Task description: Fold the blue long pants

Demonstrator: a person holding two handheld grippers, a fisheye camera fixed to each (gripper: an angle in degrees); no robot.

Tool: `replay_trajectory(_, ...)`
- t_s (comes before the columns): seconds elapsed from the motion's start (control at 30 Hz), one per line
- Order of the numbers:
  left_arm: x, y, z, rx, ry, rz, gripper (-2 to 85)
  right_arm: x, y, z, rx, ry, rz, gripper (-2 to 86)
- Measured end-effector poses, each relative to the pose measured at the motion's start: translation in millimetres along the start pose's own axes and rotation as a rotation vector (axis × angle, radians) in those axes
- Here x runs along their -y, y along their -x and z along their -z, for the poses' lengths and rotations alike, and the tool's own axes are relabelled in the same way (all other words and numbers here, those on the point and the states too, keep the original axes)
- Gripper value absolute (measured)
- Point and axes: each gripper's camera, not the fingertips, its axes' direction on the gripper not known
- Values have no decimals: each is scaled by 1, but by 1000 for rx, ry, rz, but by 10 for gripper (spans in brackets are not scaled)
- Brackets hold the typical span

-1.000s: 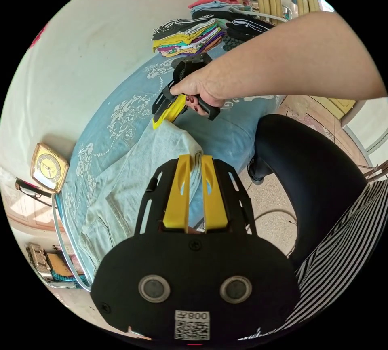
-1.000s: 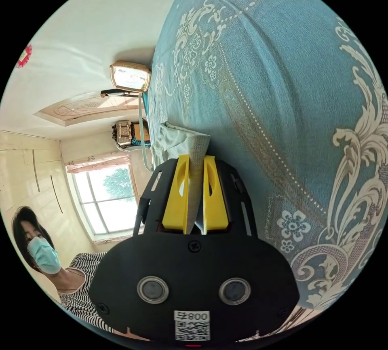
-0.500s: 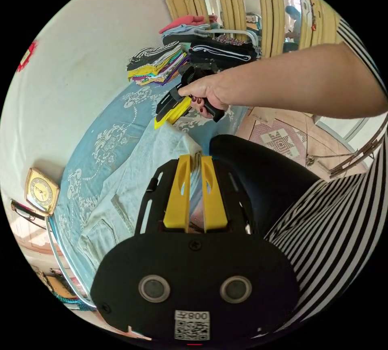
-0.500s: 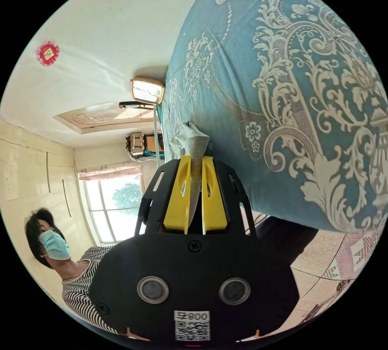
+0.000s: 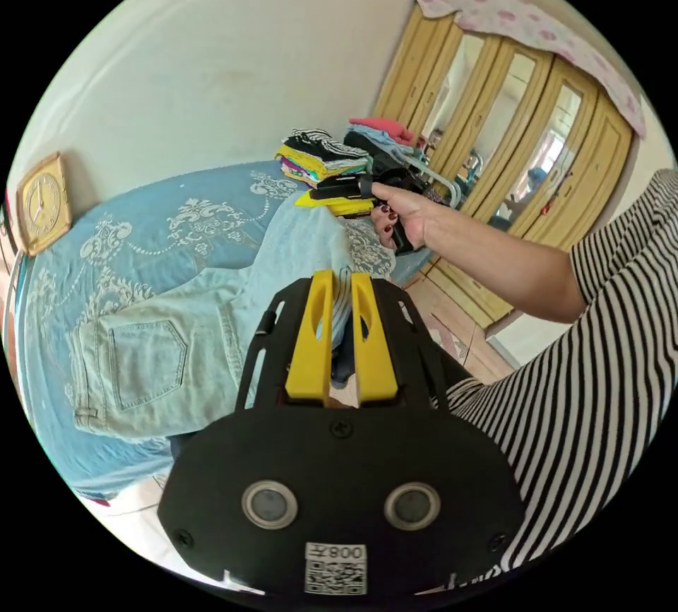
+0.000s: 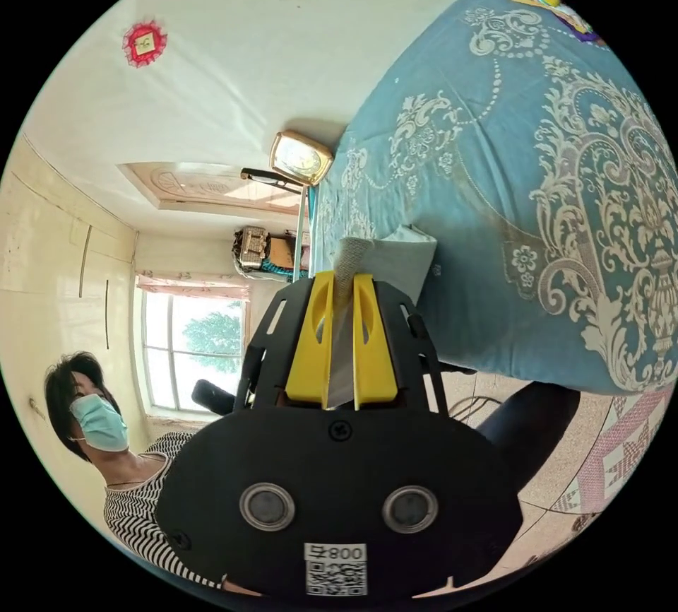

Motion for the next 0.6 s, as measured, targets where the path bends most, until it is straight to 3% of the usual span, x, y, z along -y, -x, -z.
replay_trajectory(0.27,-70,158,124,-66,-252,335,36,40,41,-170,43,134,151,37)
replay_trajectory(0.6,-161,314,189,-11,-262,656,37,77,-24,-425,-105,327,104,45)
